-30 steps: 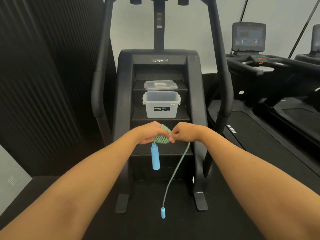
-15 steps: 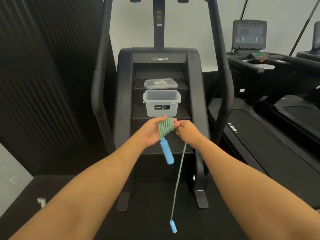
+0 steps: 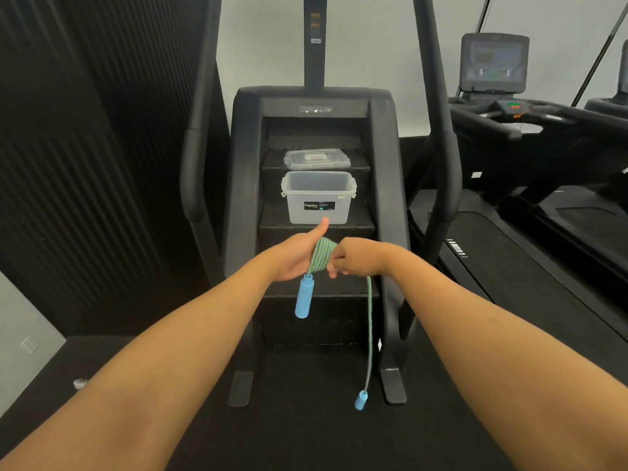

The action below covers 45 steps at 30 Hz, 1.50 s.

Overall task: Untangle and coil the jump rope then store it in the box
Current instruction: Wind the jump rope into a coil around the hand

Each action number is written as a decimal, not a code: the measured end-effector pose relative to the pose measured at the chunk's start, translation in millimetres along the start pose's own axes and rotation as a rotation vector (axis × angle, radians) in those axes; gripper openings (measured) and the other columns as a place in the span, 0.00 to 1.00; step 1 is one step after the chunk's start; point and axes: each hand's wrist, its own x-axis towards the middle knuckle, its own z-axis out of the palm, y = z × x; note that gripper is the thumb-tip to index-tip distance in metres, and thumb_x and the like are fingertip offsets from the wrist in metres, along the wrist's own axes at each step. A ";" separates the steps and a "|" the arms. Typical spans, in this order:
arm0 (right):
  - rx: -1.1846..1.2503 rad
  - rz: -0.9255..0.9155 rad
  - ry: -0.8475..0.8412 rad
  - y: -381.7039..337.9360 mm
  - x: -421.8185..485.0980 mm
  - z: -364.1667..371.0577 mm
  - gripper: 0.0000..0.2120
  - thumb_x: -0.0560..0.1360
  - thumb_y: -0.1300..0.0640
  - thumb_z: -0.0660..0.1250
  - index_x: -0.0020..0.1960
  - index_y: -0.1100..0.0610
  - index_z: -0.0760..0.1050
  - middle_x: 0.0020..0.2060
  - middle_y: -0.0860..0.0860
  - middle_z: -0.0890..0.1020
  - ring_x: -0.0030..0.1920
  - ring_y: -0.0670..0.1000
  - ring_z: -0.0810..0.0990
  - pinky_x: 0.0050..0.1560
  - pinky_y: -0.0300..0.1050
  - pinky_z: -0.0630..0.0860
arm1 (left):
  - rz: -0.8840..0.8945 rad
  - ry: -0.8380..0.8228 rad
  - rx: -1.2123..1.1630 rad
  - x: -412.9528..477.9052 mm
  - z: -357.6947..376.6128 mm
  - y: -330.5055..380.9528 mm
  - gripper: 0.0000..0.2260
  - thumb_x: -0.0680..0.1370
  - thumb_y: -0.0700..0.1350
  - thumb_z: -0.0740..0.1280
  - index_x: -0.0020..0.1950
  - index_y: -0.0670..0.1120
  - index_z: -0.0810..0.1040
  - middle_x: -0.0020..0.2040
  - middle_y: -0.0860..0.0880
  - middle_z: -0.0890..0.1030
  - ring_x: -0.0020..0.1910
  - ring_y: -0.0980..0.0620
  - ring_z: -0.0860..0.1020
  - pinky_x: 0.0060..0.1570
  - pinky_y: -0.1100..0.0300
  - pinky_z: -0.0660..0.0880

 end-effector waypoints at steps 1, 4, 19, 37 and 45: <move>-0.028 -0.016 -0.009 -2.8 -1.4 -5.0 0.12 0.83 0.56 0.63 0.45 0.56 0.81 0.34 0.48 0.75 0.34 0.45 0.72 0.40 0.41 0.67 | -0.018 -0.001 0.033 -1.3 0.7 -0.2 0.36 0.82 0.69 0.52 0.63 0.38 0.78 0.50 0.41 0.84 0.53 0.47 0.83 0.65 0.52 0.76; -0.066 -0.024 0.023 -3.0 -6.7 -20.1 0.14 0.82 0.55 0.63 0.39 0.57 0.78 0.34 0.50 0.77 0.34 0.47 0.72 0.40 0.41 0.67 | -0.052 -0.027 -0.005 -0.9 -0.2 -2.0 0.38 0.83 0.69 0.50 0.69 0.37 0.76 0.61 0.37 0.83 0.63 0.43 0.82 0.71 0.51 0.74; 0.633 0.012 0.419 37.7 -11.7 0.5 0.14 0.83 0.58 0.64 0.43 0.65 0.80 0.29 0.53 0.73 0.29 0.48 0.66 0.31 0.41 0.65 | 0.228 -0.132 -0.417 -5.1 18.3 -0.4 0.14 0.86 0.40 0.61 0.66 0.34 0.79 0.64 0.35 0.83 0.62 0.43 0.84 0.67 0.54 0.77; 0.111 -0.005 0.053 12.3 -16.7 -0.8 0.15 0.83 0.53 0.63 0.51 0.62 0.83 0.32 0.48 0.73 0.33 0.47 0.71 0.40 0.42 0.68 | 0.063 -0.020 -0.111 8.8 17.4 -3.7 0.44 0.79 0.74 0.46 0.76 0.40 0.71 0.62 0.31 0.80 0.61 0.39 0.81 0.72 0.46 0.72; 0.124 -0.022 0.148 16.7 -23.9 -31.5 0.15 0.84 0.49 0.62 0.48 0.58 0.80 0.40 0.52 0.78 0.40 0.49 0.74 0.46 0.44 0.71 | 0.000 -0.089 -0.006 -2.5 21.6 0.1 0.44 0.79 0.73 0.44 0.74 0.37 0.72 0.66 0.35 0.81 0.68 0.42 0.80 0.72 0.51 0.72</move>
